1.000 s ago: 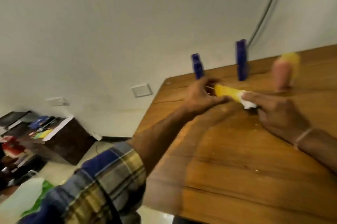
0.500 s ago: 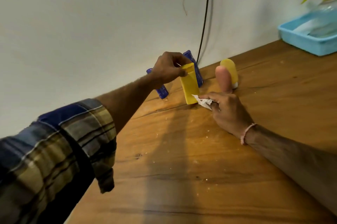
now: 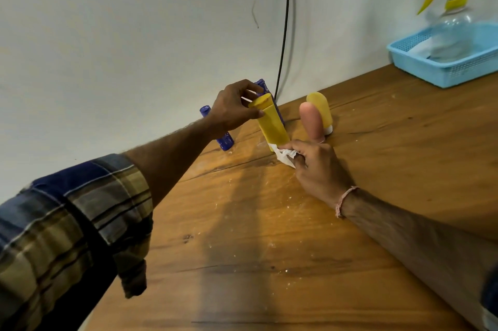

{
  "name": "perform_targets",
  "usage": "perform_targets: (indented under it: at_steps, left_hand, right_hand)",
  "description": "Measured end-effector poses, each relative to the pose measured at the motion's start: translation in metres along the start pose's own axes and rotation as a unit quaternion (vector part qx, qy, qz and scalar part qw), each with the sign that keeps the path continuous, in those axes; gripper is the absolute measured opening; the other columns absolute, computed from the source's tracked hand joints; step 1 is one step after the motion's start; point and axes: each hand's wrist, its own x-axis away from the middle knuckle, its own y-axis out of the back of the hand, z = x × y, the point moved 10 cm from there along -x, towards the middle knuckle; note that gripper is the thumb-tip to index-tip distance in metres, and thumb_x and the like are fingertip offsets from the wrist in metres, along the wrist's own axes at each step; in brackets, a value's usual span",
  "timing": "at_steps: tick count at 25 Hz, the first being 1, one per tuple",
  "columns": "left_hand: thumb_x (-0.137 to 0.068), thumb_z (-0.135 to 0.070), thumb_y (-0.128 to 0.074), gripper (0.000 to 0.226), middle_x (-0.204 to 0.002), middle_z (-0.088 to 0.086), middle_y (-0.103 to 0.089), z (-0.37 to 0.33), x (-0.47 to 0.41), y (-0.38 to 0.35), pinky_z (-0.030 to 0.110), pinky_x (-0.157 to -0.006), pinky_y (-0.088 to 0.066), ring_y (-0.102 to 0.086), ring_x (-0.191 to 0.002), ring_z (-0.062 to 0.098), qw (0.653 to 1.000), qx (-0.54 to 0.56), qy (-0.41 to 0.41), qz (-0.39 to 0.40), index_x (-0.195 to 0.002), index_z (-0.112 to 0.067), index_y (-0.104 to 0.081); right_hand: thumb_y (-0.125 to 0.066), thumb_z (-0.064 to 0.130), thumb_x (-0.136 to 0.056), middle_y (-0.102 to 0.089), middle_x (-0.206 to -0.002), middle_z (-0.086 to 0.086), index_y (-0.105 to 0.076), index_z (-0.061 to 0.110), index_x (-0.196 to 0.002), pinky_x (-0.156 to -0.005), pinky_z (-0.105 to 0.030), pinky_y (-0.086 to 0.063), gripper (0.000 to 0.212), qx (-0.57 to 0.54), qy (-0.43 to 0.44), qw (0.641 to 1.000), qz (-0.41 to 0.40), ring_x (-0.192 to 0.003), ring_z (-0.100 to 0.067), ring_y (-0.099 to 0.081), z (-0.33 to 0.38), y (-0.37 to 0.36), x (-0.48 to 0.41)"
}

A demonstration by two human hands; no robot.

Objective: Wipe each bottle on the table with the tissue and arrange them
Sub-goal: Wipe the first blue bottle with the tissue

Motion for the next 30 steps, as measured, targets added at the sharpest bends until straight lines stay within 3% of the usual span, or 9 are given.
perform_targets:
  at_steps: [3,6,8,12,14,19,23,27,30]
  left_hand:
    - [-0.084,-0.022,-0.082,0.043,-0.11,0.004,-0.073,0.016,0.0,0.015,0.031,-0.08,-0.06,-0.072,-0.096,0.017,0.997,0.058,0.016,-0.042,-0.122,-0.013,-0.065]
    - [-0.087,-0.021,-0.074,0.02,-0.097,-0.004,-0.072,0.054,0.012,0.065,0.031,-0.078,-0.059,-0.068,-0.087,0.009,0.967,0.052,0.064,-0.241,-0.106,-0.015,-0.068]
    - [-0.089,-0.014,-0.069,0.02,-0.106,-0.002,-0.069,0.085,0.02,0.087,0.036,-0.086,-0.06,-0.063,-0.093,0.01,0.946,0.002,0.119,-0.301,-0.109,-0.014,-0.068]
    - [-0.093,-0.011,-0.071,0.037,-0.128,0.008,-0.066,0.129,0.005,0.071,0.039,-0.09,-0.058,-0.059,-0.109,0.019,0.969,-0.059,0.176,-0.165,-0.13,-0.009,-0.067]
    - [-0.093,-0.011,-0.071,0.034,-0.123,0.008,-0.069,0.131,0.001,0.071,0.036,-0.087,-0.055,-0.059,-0.107,0.017,0.971,-0.073,0.159,-0.163,-0.127,-0.008,-0.069]
    - [-0.085,-0.011,-0.08,0.032,-0.102,0.005,-0.07,0.133,0.011,0.08,0.023,-0.061,-0.051,-0.066,-0.089,0.016,0.963,-0.038,0.169,-0.206,-0.115,-0.01,-0.067]
    - [-0.078,-0.014,-0.083,0.039,-0.096,0.004,-0.076,0.135,0.055,0.09,0.028,-0.067,-0.06,-0.074,-0.083,0.017,0.946,0.098,0.189,-0.245,-0.115,-0.013,-0.071]
    - [-0.085,-0.007,-0.078,0.017,-0.093,0.015,-0.078,0.142,0.127,0.067,0.033,-0.074,-0.064,-0.072,-0.072,0.021,0.901,0.314,0.215,-0.207,-0.101,-0.004,-0.074]
    - [-0.085,-0.005,-0.077,0.013,-0.099,0.022,-0.077,0.134,0.182,0.026,0.03,-0.073,-0.062,-0.075,-0.077,0.026,0.855,0.441,0.231,-0.145,-0.096,0.001,-0.074]
  right_hand:
    - [-0.06,-0.007,-0.088,-0.072,-0.11,-0.012,-0.07,0.01,-0.115,-0.064,0.006,-0.037,0.034,-0.01,0.006,1.0,0.003,-0.1,-0.021,-0.067,0.0,-0.002,-0.001]
    - [-0.061,-0.008,-0.087,-0.073,-0.107,-0.01,-0.072,0.009,-0.11,-0.067,0.006,-0.039,0.03,-0.027,0.009,1.0,-0.005,-0.092,-0.013,-0.064,0.0,0.0,-0.002]
    - [-0.061,-0.007,-0.088,-0.074,-0.105,-0.009,-0.072,0.008,-0.109,-0.067,0.005,-0.04,0.028,-0.03,0.011,0.999,-0.007,-0.09,-0.012,-0.063,0.001,0.0,-0.002]
    - [-0.061,-0.003,-0.089,-0.073,-0.106,-0.01,-0.071,0.007,-0.11,-0.069,0.003,-0.038,0.026,-0.021,0.005,1.0,-0.005,-0.093,-0.016,-0.066,0.0,-0.001,-0.003]
    - [-0.061,-0.001,-0.09,-0.072,-0.109,-0.01,-0.071,0.007,-0.112,-0.07,0.003,-0.037,0.026,-0.013,0.004,1.0,-0.001,-0.096,-0.016,-0.066,-0.001,-0.003,-0.003]
    - [-0.062,-0.001,-0.09,-0.073,-0.107,-0.009,-0.071,0.007,-0.11,-0.07,0.001,-0.041,0.023,-0.021,0.006,1.0,0.002,-0.093,-0.014,-0.065,-0.002,-0.004,-0.003]
    - [-0.063,-0.001,-0.09,-0.073,-0.105,-0.008,-0.072,0.009,-0.11,-0.077,-0.024,-0.053,0.024,-0.018,0.002,1.0,-0.003,-0.095,-0.019,-0.067,-0.002,-0.001,-0.002]
    - [-0.061,0.003,-0.092,-0.072,-0.106,-0.009,-0.072,0.011,-0.11,-0.067,-0.017,-0.045,0.022,-0.006,-0.022,0.999,-0.033,-0.095,-0.019,-0.064,-0.004,0.008,0.004]
    - [-0.057,-0.001,-0.091,-0.072,-0.109,-0.01,-0.07,0.011,-0.115,-0.077,-0.025,-0.052,0.029,0.06,0.01,0.997,-0.043,-0.098,-0.023,-0.066,0.009,0.018,0.018]
